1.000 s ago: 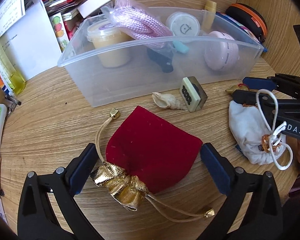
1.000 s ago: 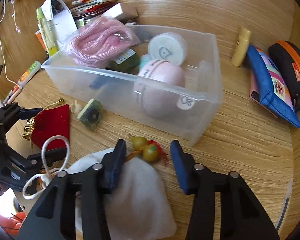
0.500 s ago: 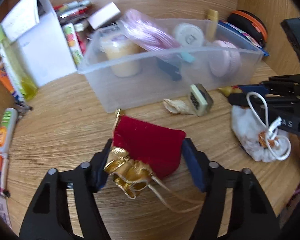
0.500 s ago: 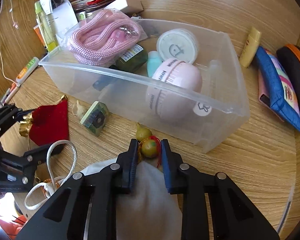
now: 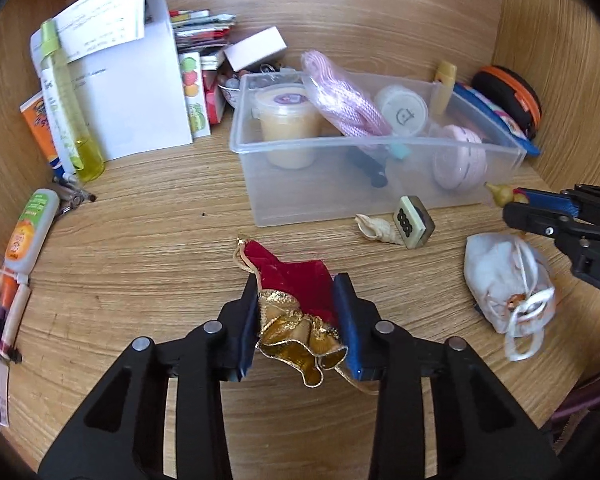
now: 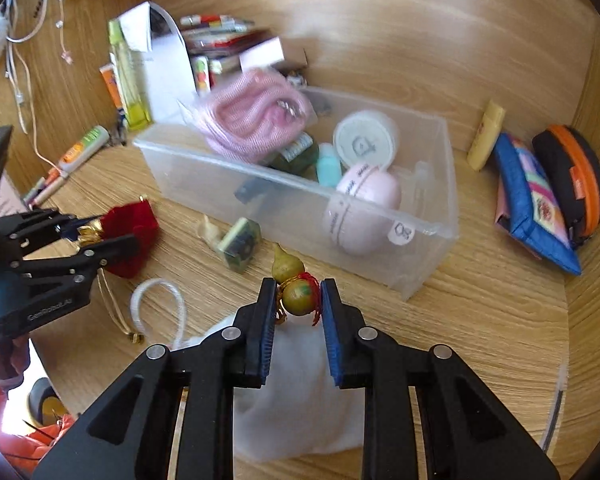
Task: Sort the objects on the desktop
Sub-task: 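Grasp the red pouch with the left gripper while the right grasps the gourd charm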
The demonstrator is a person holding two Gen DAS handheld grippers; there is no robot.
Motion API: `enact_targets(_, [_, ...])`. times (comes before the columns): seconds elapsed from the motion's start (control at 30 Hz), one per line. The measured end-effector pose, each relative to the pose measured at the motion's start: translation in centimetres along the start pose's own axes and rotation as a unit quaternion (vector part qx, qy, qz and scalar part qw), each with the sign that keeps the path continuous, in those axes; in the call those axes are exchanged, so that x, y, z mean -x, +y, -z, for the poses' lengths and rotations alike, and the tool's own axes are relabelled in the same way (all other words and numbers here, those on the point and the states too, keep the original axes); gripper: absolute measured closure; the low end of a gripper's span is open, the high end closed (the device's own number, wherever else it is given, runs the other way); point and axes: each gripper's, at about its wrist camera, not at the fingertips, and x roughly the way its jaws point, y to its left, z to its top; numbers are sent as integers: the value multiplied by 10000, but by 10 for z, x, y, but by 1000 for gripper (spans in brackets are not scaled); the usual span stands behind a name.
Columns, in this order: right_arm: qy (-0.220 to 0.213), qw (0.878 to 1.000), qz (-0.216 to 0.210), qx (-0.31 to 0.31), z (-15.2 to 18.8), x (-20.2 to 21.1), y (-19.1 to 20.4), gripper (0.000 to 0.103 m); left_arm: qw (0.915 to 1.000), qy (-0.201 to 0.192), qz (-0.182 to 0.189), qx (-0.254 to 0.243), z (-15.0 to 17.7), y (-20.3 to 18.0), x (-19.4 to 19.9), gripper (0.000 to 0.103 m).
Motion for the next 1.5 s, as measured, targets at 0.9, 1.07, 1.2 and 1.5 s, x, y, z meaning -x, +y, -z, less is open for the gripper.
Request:
enact_targets(0.9, [-560,9984,-104,12,-33,31,0,83,9992,-81,361,-141,0,4,32,37])
enact_targets(1.07, [-517,9986,-129,-41,-34,25,-2,83,9989,208,387,-156,22,5,26,24])
enact_targets(1.2, [-517,9984,-153,-140,-39,20,-7,83,9971,449,614,-22,33,3,18,19])
enact_targets(1.5, [-601,9977,-120,-278,-56,15,-20,83,9967,654,405,-255,40,-21,-4,10])
